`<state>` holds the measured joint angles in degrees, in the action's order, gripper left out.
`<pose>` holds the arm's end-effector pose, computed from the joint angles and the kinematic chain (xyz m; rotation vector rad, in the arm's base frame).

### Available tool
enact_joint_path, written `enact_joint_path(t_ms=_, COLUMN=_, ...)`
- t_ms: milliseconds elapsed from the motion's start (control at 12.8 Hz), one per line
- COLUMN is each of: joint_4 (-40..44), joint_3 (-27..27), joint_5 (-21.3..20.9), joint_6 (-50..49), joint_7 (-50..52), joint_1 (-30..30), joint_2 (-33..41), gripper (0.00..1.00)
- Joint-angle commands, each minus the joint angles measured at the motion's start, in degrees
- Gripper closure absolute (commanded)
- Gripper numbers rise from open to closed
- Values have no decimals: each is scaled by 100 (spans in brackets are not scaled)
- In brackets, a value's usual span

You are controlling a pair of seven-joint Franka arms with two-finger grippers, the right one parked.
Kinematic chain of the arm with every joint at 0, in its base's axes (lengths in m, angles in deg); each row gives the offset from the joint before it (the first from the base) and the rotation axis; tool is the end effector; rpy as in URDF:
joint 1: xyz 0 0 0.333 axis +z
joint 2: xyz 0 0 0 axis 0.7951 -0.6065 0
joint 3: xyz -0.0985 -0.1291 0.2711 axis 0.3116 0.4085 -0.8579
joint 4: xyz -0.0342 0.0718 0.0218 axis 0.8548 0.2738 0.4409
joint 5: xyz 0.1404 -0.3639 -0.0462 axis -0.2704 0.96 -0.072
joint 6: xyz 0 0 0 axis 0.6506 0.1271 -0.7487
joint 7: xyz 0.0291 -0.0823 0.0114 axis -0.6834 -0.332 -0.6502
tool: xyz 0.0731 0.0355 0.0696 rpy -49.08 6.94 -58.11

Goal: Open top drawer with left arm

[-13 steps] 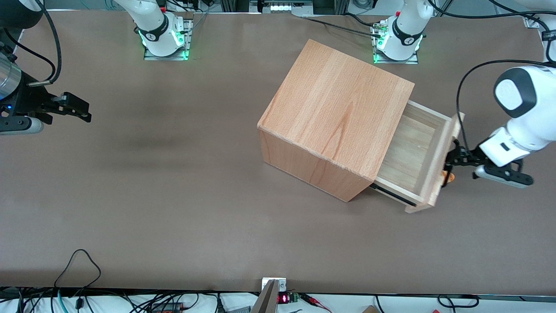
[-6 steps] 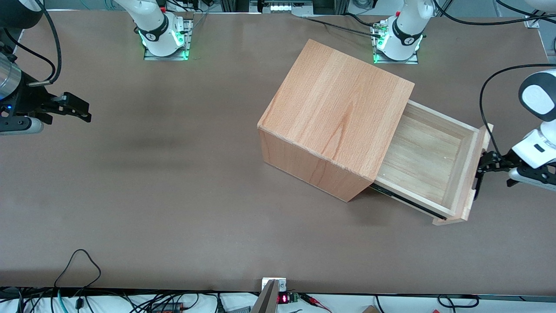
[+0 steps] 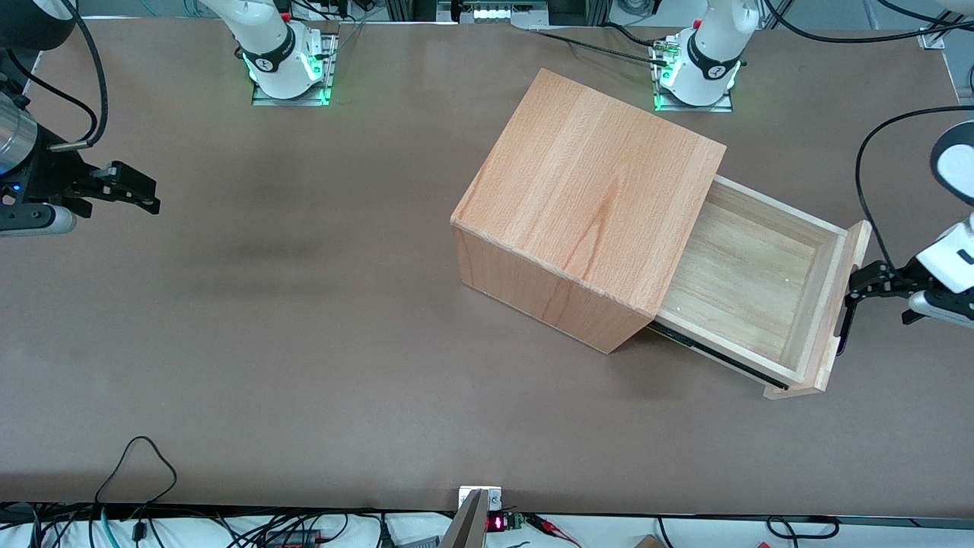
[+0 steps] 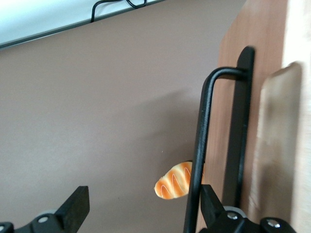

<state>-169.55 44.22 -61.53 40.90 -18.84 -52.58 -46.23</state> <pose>0.6304 0.1472 0.4325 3.0489 -0.4490 0.3326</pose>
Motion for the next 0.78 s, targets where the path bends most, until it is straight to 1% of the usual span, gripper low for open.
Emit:
enact_joint_path(t_ms=0, joint_4=430, joint_3=-77, joint_5=-140, joint_6=-662, joint_7=-117, joint_1=71, joint_2=177, gripper=0)
enact_joint_path(t_ms=313, joint_4=430, joint_3=-103, joint_5=-236, joint_6=-1277, joint_7=374, joint_1=45, joint_2=563, gripper=0)
enact_joint_path(t_ms=470, joint_4=456, joint_3=-103, joint_5=-779, joint_6=-1672, joint_7=839, joint_1=-34, joint_2=871, gripper=0)
enact_joint_path(t_ms=548, joint_4=604, joint_3=-86, joint_5=-947, joint_6=-2065, joint_7=1163, joint_1=-78, joint_2=994, gripper=0)
enact_joint_path(t_ms=704, joint_4=790, joint_3=-50, joint_5=-975, joint_6=-2691, joint_7=1683, joint_1=-96, joint_2=1205, gripper=0)
